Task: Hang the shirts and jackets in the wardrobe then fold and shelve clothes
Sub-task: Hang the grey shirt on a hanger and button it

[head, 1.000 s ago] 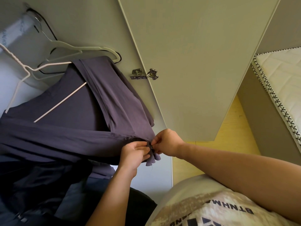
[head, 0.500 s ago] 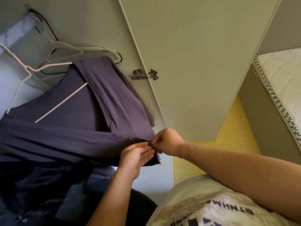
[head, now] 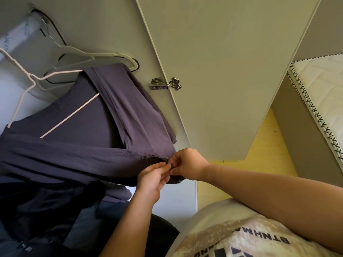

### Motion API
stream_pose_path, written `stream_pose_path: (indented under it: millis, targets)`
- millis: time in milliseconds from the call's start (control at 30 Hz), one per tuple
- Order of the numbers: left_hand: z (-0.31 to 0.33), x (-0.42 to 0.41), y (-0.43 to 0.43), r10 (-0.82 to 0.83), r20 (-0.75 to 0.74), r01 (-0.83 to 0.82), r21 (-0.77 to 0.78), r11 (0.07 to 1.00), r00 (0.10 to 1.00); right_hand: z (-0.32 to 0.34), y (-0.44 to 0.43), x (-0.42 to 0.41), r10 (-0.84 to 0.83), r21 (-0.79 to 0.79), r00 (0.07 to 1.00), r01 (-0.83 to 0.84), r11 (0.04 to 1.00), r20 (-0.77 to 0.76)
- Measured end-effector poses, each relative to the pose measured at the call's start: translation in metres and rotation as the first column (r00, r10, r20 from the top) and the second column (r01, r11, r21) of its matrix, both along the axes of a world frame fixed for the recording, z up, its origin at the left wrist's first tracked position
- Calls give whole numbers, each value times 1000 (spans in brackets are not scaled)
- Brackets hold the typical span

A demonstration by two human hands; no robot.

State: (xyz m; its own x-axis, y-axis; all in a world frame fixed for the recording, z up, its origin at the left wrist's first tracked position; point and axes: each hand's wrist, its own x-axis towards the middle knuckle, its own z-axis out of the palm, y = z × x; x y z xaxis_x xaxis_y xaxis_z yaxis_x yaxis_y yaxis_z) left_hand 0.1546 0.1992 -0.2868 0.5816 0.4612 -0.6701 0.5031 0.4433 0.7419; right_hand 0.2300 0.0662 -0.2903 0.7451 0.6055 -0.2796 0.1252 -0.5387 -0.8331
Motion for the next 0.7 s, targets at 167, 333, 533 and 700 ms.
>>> stream_pose_path:
  millis: [167, 333, 533, 700]
  targets:
    - [-3, 2, -1, 2, 14, -2, 4, 1000, 1000, -2, 2, 0, -20, -16, 999, 21, 1000, 45]
    - [-3, 1, 2, -41, 65, 38, 42, 998, 997, -6, 3, 2, -90, 31, 996, 90, 995, -13]
    - [-6, 1, 1, -73, 59, 67, 99, 993, 996, -6, 4, 2, -68, 14, 998, 68, 998, -2]
    - [-8, 2, 0, -82, 73, 77, 65, 995, 994, -1, 2, 0, -21, -11, 996, 22, 1000, 88]
